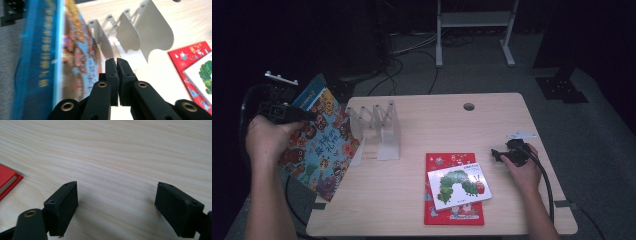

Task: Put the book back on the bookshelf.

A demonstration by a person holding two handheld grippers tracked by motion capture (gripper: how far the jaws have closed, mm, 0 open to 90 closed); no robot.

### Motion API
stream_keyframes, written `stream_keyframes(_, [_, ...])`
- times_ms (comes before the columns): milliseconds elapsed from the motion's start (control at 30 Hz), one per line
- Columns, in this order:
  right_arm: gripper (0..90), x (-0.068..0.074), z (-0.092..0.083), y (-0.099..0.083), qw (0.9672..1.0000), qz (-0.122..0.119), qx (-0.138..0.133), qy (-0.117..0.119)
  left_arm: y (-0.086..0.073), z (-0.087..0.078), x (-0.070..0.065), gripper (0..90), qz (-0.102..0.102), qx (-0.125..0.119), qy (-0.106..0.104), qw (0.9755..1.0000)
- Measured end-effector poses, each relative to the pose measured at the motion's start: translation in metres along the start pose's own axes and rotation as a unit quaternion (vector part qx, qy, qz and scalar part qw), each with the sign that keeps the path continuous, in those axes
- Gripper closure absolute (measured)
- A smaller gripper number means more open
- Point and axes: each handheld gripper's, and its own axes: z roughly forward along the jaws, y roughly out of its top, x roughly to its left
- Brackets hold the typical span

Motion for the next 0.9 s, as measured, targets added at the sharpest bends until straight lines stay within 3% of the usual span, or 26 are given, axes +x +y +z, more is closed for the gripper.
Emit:
stream_keyframes(267, [18.0, 0.0, 0.0, 0.0, 1.0, 0.0, 0.0, 0.0, -0.006, 0.023, -0.02, 82.5, 0.039, -0.004, -0.039, 0.9985])
stream_keyframes(500, [18.4, 0.0, 0.0, 0.0, 1.0, 0.0, 0.0, -0.001, -0.013, 0.045, -0.041, 63.1, 0.073, -0.019, -0.063, 0.9951])
stream_keyframes(633, [19.4, 0.0, 0.0, 0.0, 1.0, -0.001, -0.002, 0.0, -0.014, 0.063, -0.053, 54.5, 0.101, -0.016, -0.074, 0.992])
stream_keyframes(900, [19.4, 0.0, 0.0, 0.0, 1.0, -0.001, -0.001, 0.0, -0.02, 0.1, -0.075, 40.3, 0.157, -0.006, -0.1, 0.9825])
